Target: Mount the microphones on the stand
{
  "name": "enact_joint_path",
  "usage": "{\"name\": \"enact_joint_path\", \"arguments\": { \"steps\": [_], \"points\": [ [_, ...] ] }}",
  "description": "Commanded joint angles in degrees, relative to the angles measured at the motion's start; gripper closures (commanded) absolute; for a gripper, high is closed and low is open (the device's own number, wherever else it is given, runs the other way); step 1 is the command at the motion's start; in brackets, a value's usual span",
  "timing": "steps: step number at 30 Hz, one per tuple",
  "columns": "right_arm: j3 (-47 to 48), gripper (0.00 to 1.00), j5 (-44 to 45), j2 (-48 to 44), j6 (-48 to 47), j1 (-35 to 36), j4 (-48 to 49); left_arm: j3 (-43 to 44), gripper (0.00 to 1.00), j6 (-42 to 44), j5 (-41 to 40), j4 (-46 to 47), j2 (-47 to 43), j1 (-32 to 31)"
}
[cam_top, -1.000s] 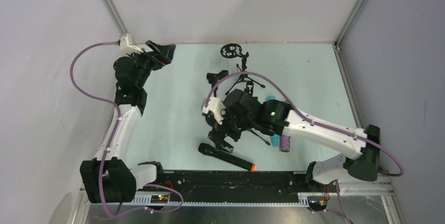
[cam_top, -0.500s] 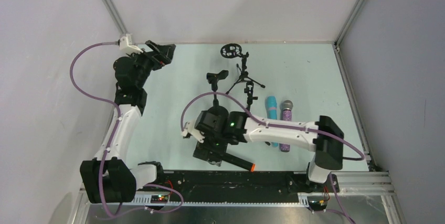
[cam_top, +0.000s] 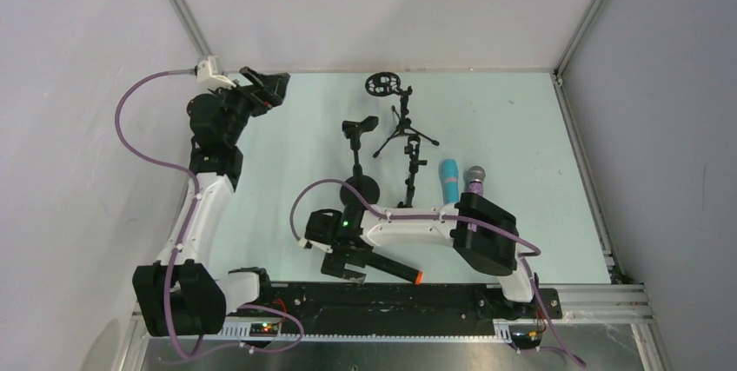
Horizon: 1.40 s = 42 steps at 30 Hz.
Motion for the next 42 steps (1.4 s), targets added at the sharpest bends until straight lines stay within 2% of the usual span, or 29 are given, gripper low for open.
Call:
{"name": "enact_joint_path", "arguments": {
  "steps": [1,9,11,12,14,17,23,32,42],
  "points": [
    [2.3,0.06,0.7,2.9,1.1,-0.4,-1.3,1.6,0.00,-0.6,0.5,1.3,0.2,0.6],
    [2.2,0.31,-6.8,6.1,1.4,-2.1,-1.1,1.6,0.00,-0.6,0.6,1.4,0.4,0.8],
    [2.1,0.42,-7.4,6.5,1.4,-2.5,-1.1,1.6,0.00,-0.6,0.6,1.3,0.6,0.8],
    [2.1,0.54,-7.5,6.6,1.4,-2.7,-1.1,1.6,0.00,-0.6,0.5,1.4,0.6,0.8],
    [1.9,0.66,-7.5,6.6,1.4,-2.8,-1.0,1.6,0.00,-0.5,0.6,1.3,0.5,0.8],
    [1.4,0.75,-7.7,6.0,0.9,-2.9,-0.6,1.6,0.00,-0.4,0.5,1.3,0.4,0.7],
    [1.4,1.00,-7.0,4.2,0.1,-2.9,-0.6,1.5,0.00,-0.3,0.3,1.3,0.3,0.8],
    [3.0,1.00,-5.1,-5.3,-0.9,-3.3,1.2,1.5,0.00,-0.4,0.3,1.3,0.2,0.9],
    [7.1,1.00,-6.0,-19.0,0.2,-7.5,4.2,1.5,0.00,-0.3,0.2,1.3,0.2,0.9]
  ]
}}
